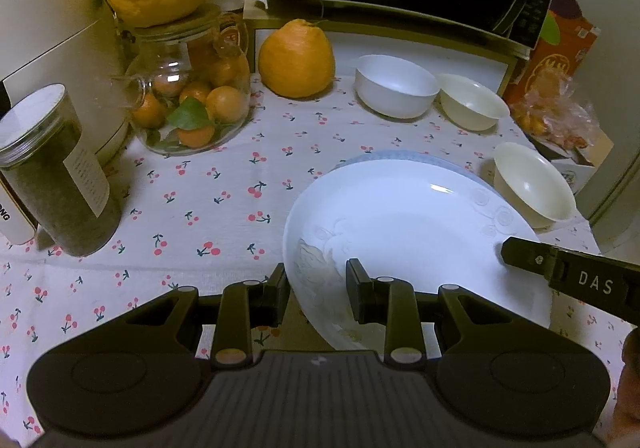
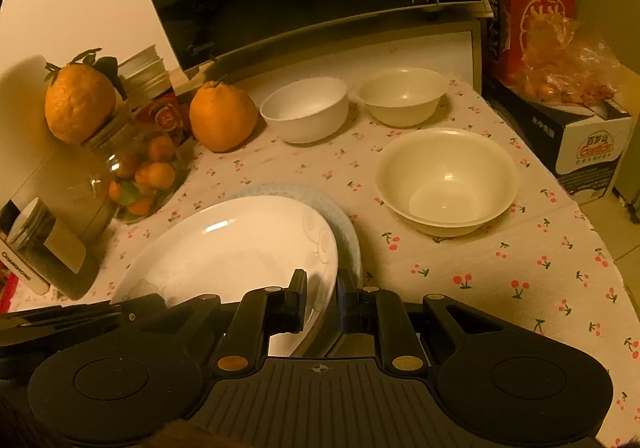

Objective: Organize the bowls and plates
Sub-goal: 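Lower the white plate onto the blue-patterned plates with the left gripper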

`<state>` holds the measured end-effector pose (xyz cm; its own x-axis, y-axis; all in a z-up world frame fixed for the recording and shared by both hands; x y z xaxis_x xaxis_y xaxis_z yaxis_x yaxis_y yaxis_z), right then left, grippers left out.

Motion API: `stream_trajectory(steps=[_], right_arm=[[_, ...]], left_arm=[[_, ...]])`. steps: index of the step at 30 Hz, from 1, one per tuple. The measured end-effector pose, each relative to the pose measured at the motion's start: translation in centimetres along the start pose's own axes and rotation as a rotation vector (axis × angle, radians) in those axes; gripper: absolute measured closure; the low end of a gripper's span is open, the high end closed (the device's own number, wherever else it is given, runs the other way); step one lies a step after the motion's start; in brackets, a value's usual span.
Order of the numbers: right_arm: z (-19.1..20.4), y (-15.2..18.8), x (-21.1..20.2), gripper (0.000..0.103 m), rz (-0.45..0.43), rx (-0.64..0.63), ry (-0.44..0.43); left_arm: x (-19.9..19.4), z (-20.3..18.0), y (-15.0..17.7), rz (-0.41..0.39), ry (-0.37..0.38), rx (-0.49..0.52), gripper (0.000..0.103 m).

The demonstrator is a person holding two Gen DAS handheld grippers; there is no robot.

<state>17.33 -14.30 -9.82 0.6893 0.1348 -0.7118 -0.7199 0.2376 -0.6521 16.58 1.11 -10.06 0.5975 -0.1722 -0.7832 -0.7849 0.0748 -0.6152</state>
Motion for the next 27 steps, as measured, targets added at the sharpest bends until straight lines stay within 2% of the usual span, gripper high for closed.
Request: stream_trajectory(steps=[16,27], right_arm=[[1.0,0.1,-0.5,0.09,-0.005,-0.107,0.07],[1.1,0.1,-0.8,0.09,-0.002,-0.141,0.103]], left_arm=[[-0.3,-0.5,0.1,-0.02,-0.072,0.074,0.076],[-0.3,-0.7,0.2,-0.015,-0.076,0.098,0.081]])
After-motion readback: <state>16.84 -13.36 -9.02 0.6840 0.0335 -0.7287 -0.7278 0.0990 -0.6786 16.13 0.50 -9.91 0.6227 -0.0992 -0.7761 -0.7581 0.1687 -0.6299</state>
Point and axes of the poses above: each gripper's, at about its wrist camera, not at the fingertips, and x roughly the way its jaws point, z to its left, y to its underside, the point moved 7 cm from there along x, roughly the way its jaws point, and after that the axes turned 2 degrees about z, right-handed, at the moved point
